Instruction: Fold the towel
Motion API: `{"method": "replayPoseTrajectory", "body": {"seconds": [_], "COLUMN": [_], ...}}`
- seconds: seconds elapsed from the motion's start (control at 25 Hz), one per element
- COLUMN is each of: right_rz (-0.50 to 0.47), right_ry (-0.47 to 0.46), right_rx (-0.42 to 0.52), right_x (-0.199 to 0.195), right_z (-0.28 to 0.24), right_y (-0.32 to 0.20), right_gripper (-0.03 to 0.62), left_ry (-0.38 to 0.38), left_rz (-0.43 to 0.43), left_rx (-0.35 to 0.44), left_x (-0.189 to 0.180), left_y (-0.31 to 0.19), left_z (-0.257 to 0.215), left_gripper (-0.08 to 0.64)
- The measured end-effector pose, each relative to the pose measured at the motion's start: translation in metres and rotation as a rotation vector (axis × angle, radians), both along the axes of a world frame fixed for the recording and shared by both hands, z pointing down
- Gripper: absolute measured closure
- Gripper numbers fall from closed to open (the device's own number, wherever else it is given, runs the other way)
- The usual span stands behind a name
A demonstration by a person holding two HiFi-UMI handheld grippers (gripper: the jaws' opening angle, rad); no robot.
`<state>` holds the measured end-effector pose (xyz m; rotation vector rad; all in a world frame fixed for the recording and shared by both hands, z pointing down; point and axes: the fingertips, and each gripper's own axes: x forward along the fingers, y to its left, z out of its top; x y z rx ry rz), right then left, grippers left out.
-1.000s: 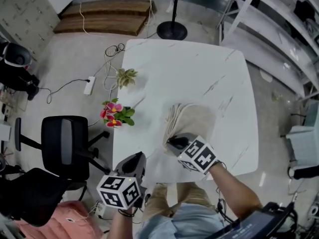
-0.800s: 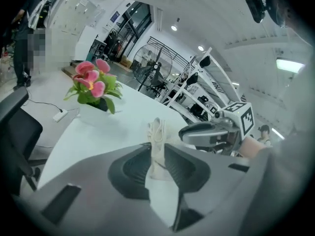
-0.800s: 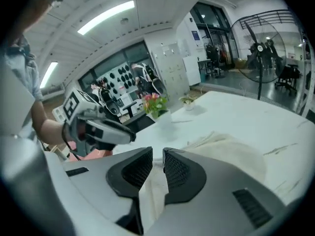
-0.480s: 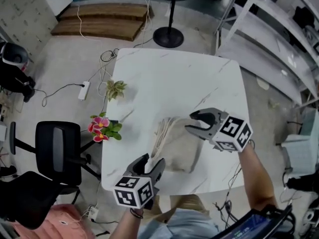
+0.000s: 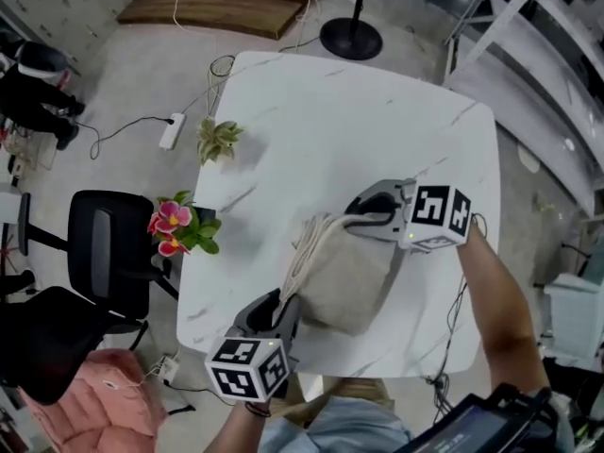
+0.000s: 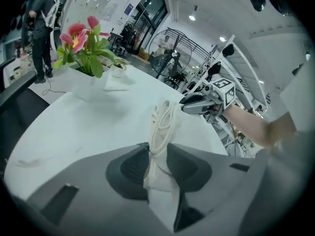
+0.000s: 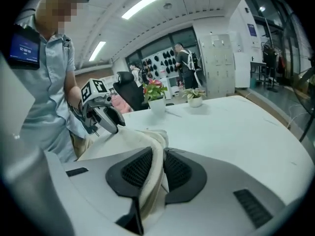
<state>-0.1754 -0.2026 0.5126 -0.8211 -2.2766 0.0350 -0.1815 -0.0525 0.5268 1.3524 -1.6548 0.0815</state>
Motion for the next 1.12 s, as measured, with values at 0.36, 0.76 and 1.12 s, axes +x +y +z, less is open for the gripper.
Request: {"method": "replayPoseTrajectory", "body": {"seconds": [0.36,0.76,1.12], "right_rz": [-0.008,-0.099,-0.182], "right_ry": [-0.302,-0.194,0.047], "right_rx": [-0.112,-0.027,0.038], "right_x": [-0.003,-0.071,-0.101], "right_z": [-0.08,-0.04,0.033], "right_y": [0.018,0.051,0.072], "right_gripper": [0.537,0.535,0.52], "left_ry": [0.002,0.177,0.265], "left_rz": [-0.011,-0.141,-0.227], "left_rx": [0.058,0.058,0.026], "left_x": [0.013,0.014,0.009], "left_y": [0.002,0.028,0.039], "left_z": [-0.025,-0.005,0.018], "left_gripper": [0.506,0.506,0.509]}}
